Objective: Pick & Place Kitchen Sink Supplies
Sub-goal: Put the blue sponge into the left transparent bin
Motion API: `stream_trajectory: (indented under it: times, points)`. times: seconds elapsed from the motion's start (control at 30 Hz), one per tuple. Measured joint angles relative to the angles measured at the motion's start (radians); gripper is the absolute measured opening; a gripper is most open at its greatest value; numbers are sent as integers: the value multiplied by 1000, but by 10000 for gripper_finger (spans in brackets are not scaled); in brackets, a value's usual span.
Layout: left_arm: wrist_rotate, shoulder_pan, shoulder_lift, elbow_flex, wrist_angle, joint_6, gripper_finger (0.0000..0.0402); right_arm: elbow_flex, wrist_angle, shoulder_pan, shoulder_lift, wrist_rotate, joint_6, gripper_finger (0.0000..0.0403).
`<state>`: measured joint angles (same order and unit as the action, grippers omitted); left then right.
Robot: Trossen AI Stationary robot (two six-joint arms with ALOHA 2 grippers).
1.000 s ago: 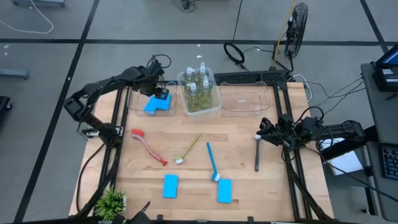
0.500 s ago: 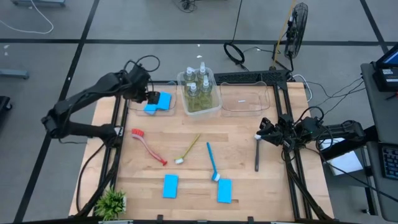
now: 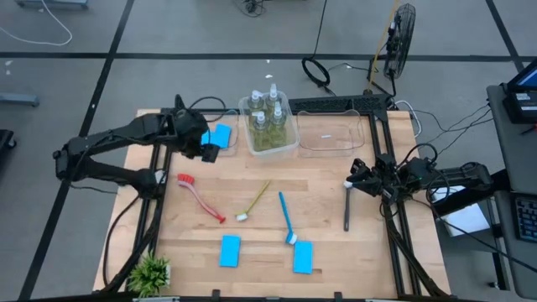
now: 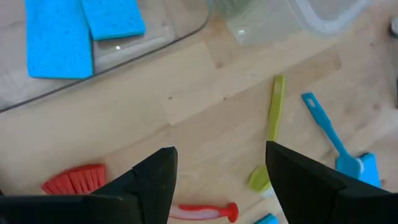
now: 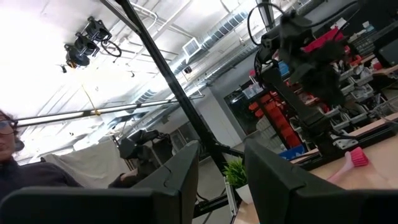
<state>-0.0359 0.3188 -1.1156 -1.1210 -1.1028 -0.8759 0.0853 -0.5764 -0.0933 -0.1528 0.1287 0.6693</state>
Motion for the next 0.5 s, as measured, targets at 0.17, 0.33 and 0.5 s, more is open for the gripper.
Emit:
stream_trajectory:
  times: [0.17,0.33,0.5]
  points:
    - [82,-105,0,0,44,26,246,0,-3,0,0,0,0,114]
    - [87,-194,0,0,205,153,246,0,-53,0,0,-33,-60,114]
    - [115,-247,11,0,316,271,246,0,-118,0,-2,-136,-129,114]
